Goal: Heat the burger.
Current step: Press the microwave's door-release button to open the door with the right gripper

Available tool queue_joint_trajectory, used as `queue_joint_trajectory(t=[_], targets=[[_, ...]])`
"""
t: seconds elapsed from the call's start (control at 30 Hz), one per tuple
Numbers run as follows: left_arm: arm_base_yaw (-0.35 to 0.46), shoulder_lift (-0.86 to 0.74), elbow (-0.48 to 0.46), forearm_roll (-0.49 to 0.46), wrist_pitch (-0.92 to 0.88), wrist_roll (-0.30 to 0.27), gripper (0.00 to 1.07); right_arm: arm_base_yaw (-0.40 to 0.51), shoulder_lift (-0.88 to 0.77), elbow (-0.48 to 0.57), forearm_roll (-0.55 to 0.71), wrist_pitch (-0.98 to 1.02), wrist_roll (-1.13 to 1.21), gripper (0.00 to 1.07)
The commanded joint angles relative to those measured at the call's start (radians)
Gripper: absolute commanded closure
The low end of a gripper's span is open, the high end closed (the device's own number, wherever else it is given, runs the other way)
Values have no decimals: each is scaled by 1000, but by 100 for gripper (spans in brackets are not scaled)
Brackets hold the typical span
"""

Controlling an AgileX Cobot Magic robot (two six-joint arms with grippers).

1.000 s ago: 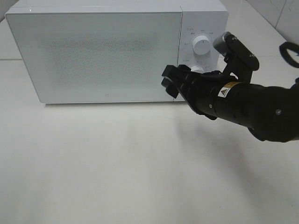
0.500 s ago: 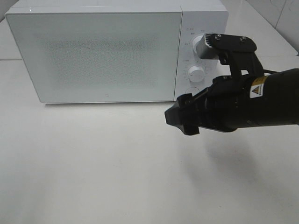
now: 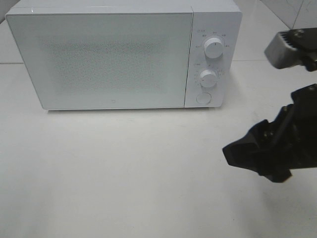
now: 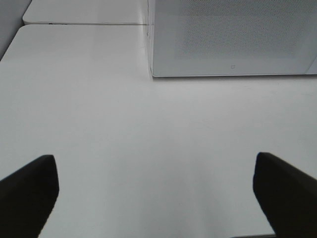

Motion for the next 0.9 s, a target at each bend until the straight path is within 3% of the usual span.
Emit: queue_joint_trajectory(t=[0.03,0.43,0.57,0.67,0.9], targets=[[3,-17,1,0,-13,-4,6,-4,-122,-2,-10,136,-19,33],[3,-17,1,0,-13,-4,6,-4,-477,-1,-10,344,-19,33],[3,-17,1,0,-13,-4,6,-4,-521,-1,-9,344,-19,33],[3,-17,1,0,-13,-4,6,-39,-561,-1,-3,354,-19,32],[3,-17,1,0,-13,-4,6,-227,-655,-1,-7,412,-81,32]])
